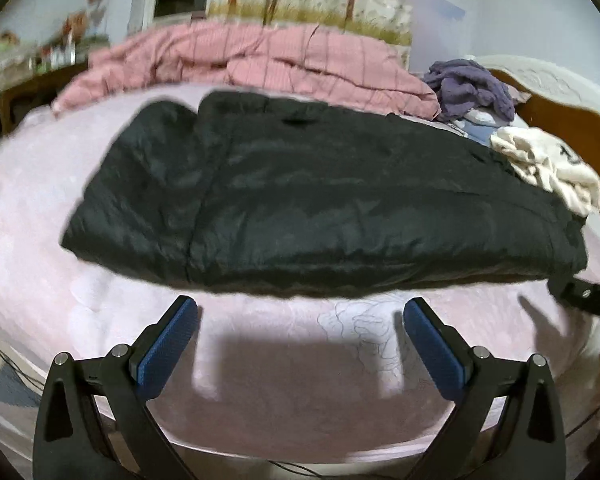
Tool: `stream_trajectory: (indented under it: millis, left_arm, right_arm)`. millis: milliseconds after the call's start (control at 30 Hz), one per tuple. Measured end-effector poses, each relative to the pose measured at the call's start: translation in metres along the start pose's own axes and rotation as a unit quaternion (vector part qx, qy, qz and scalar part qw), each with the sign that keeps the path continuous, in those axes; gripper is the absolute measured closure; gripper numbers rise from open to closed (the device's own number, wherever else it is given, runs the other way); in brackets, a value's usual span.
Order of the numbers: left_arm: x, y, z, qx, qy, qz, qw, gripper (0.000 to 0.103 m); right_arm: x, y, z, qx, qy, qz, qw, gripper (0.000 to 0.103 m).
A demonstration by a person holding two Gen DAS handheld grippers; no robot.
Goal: Fold large clothes
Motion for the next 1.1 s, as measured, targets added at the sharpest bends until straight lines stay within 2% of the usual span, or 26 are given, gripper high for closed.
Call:
stream_trajectory:
  millis: [167, 267, 300, 400, 467, 533, 567, 600, 633, 667, 700, 733, 767, 833, 1000, 1100]
  left_arm:
    - [-0.002, 0.003, -0.003, 0.023, 0.001, 0.028, 0.9993, 0.001]
    - [0.003, 0.003, -0.008, 0.050, -0.006, 0.063, 0.9968, 0.001]
    - [0.003, 0.002, -0.009, 0.048, -0.011, 0.061, 0.9970, 0.001]
    - [-0.002, -0.001, -0.009, 0.029, -0.014, 0.040, 0.9987, 0.001]
    - [-0.011, -0.001, -0.007, 0.033, 0.000, 0.039, 0.9987, 0.001]
    - [-0.015, 0.001, -0.008, 0.038, -0.004, 0.032, 0.9988, 0.003]
    - [-0.014, 0.002, -0.009, 0.040, -0.009, 0.034, 0.9986, 0.006]
    - [-0.013, 0.002, -0.012, 0.043, -0.014, 0.040, 0.9982, 0.016]
    - [-0.013, 0.001, -0.014, 0.043, -0.018, 0.044, 0.9980, 0.026]
    - [-0.013, 0.000, -0.016, 0.037, -0.018, 0.050, 0.9979, 0.060]
    - [-0.016, -0.004, -0.017, 0.024, -0.011, 0.058, 0.9980, 0.098]
    - [-0.017, -0.006, -0.018, 0.013, -0.009, 0.059, 0.9981, 0.102]
    - [-0.014, -0.007, -0.019, 0.006, -0.021, 0.054, 0.9983, 0.102]
    - [-0.006, -0.011, -0.024, -0.007, -0.045, 0.047, 0.9979, 0.102]
    - [0.010, -0.020, -0.040, -0.044, -0.085, 0.029, 0.9950, 0.102]
    - [0.005, -0.030, -0.065, -0.077, -0.093, 0.017, 0.9925, 0.102]
  right_arm:
    - [-0.009, 0.004, -0.001, 0.016, -0.006, 0.016, 1.000, 0.019]
    - [-0.009, 0.002, -0.005, 0.003, -0.015, 0.004, 1.000, 0.020]
    - [-0.008, 0.000, -0.007, -0.002, -0.019, 0.005, 1.000, 0.022]
    - [-0.008, -0.001, -0.010, 0.007, -0.043, 0.043, 0.998, 0.022]
    - [-0.013, 0.003, -0.011, 0.019, -0.043, 0.046, 0.998, 0.022]
    - [-0.015, 0.003, -0.014, 0.012, -0.048, 0.044, 0.998, 0.022]
    - [-0.017, 0.002, -0.017, 0.005, -0.049, 0.040, 0.998, 0.023]
    - [-0.017, 0.000, -0.019, -0.002, -0.052, 0.039, 0.998, 0.026]
    - [-0.017, -0.002, -0.021, -0.007, -0.056, 0.039, 0.998, 0.037]
    - [-0.017, -0.002, -0.023, -0.005, -0.059, 0.043, 0.997, 0.054]
    - [-0.017, -0.002, -0.023, 0.001, -0.062, 0.047, 0.997, 0.064]
    - [-0.017, 0.001, -0.023, 0.014, -0.065, 0.052, 0.996, 0.080]
    - [-0.017, 0.003, -0.024, 0.020, -0.069, 0.056, 0.996, 0.088]
    - [-0.012, 0.007, -0.025, 0.035, -0.082, 0.056, 0.994, 0.094]
    - [0.008, 0.016, -0.030, 0.068, -0.123, 0.064, 0.988, 0.098]
    - [0.012, 0.025, -0.050, 0.107, -0.148, 0.071, 0.981, 0.098]
Point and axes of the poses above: each gripper's, at about its wrist camera, not at the fingertips, and x roughly against the way its jaws point, y to its left, z to its underside, the point moved 2 cm from there along -x, roughly the way its jaws point, and after that the axes turned 11 degrees about -y, right-handed, at the moved point
